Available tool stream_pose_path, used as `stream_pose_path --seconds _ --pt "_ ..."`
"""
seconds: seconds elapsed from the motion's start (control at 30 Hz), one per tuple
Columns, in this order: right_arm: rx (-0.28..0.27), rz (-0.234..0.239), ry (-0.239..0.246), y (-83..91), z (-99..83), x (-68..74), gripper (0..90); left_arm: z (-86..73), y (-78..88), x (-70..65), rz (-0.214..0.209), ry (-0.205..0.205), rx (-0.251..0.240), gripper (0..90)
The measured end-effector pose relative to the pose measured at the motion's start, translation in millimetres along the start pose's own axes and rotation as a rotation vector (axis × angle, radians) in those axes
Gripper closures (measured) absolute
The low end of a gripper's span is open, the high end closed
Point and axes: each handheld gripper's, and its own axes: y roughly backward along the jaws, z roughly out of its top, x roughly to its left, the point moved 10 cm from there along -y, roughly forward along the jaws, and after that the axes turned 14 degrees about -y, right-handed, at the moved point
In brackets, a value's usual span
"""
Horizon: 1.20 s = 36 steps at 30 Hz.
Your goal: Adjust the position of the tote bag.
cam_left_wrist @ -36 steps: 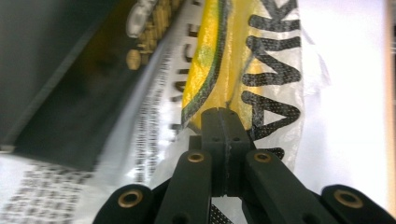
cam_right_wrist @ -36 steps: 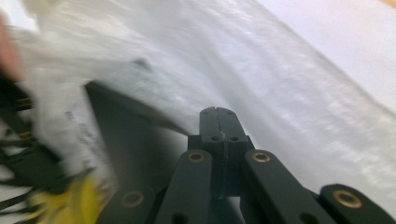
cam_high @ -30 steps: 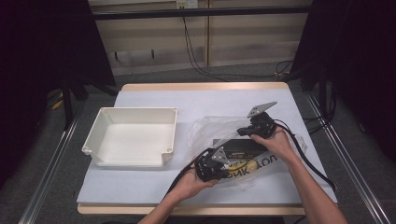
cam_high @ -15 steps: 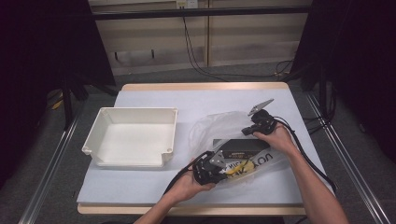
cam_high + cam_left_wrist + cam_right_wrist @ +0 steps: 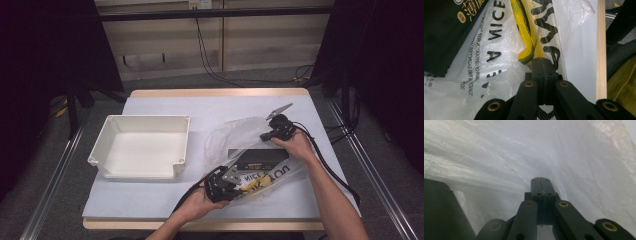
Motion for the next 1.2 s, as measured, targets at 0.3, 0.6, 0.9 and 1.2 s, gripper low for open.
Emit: stream_pose_path --seconds 0.3,0.6,0.9,1.2 --pt "-0.015 -0.023 -0.006 4.2 0.5 -2.0 90.0 0.8 -0.2 2.2 -0.024 0.027 -0.018 90.0" --pt "-0.137 0.059 0.005 42.8 4.1 22.0 90.0 15.6 15.2 6.6 0.0 0.036 -0.078 90.0" --pt "-0.184 0.116 0.049 68.5 -8.8 47.3 90.0 25.6 50.5 27.6 0.063 0.039 -0.115 90.0" --pt "-0.216 0.149 0.079 94.5 -31.8 66.5 90.0 32.5 68.1 67.0 0.146 0.082 -0.109 90.0"
